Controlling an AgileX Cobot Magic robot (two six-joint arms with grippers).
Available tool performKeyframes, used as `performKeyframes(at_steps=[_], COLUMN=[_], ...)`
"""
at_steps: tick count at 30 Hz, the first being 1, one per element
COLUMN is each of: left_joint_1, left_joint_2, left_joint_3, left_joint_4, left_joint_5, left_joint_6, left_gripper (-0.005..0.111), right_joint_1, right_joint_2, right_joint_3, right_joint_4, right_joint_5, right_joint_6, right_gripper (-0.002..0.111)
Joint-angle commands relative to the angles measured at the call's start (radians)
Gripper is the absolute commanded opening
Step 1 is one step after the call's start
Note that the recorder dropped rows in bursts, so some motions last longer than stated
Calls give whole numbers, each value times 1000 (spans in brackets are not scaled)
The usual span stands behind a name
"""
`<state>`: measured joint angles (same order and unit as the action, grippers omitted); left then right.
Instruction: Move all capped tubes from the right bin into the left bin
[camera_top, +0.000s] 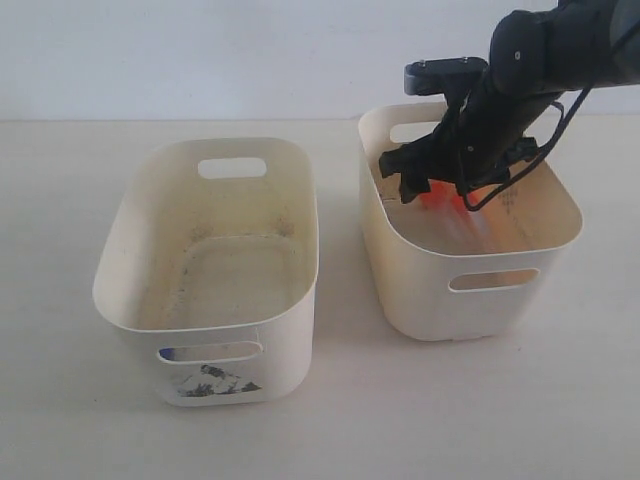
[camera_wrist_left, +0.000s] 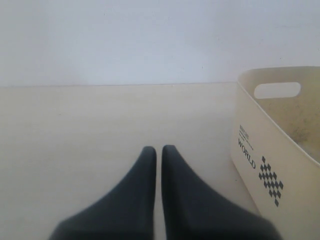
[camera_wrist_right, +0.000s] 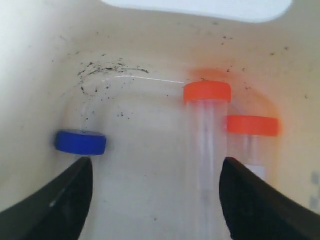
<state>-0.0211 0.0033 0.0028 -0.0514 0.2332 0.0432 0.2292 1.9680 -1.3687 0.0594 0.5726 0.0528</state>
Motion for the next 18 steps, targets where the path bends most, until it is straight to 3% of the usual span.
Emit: performKeyframes(at_steps=[1, 18], left_joint_1=[1, 1], left_joint_2=[-3, -3], left_joint_3=[-3, -3], left_joint_4=[0, 0], left_joint_5=[-1, -1], left_joint_6=[-8, -8], left_gripper=[4, 4], right_joint_1=[0, 0], right_joint_2=[13, 90], right_joint_3=[1, 1], right_joint_4=[-12, -22], right_joint_5=[-31, -54], right_joint_6=[-1, -2], right_gripper=[67, 67])
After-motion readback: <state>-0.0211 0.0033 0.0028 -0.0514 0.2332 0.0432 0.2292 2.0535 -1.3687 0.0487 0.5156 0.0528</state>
